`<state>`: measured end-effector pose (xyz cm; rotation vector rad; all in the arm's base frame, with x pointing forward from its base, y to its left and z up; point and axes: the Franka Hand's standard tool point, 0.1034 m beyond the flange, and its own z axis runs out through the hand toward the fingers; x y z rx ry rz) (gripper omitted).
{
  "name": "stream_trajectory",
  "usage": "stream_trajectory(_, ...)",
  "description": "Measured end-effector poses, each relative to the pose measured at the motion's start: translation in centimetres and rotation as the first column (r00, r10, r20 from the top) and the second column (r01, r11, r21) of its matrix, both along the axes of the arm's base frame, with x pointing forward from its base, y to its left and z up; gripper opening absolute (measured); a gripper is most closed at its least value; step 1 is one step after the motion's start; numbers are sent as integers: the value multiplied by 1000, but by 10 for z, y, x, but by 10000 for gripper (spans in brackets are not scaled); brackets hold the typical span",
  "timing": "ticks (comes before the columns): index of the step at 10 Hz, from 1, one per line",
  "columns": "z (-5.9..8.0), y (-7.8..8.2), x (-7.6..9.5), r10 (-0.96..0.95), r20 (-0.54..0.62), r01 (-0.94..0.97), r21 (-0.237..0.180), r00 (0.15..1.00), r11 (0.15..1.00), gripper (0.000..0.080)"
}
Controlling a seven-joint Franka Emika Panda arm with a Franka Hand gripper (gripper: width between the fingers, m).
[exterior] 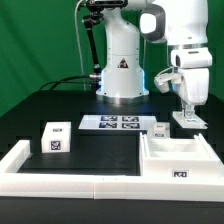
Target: Assemble cabinet
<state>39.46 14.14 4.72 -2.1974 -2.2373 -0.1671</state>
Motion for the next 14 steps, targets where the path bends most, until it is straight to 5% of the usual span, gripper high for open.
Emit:
stream_trajectory(9, -4, -18, 3, -115, 1, 115, 0, 993, 993, 69)
stream_trajectory(11, -4, -40, 22, -120, -17, 119, -30, 993, 992, 69)
stream_trajectory(14, 3, -42, 38, -128, -6, 128, -34, 992, 991, 69)
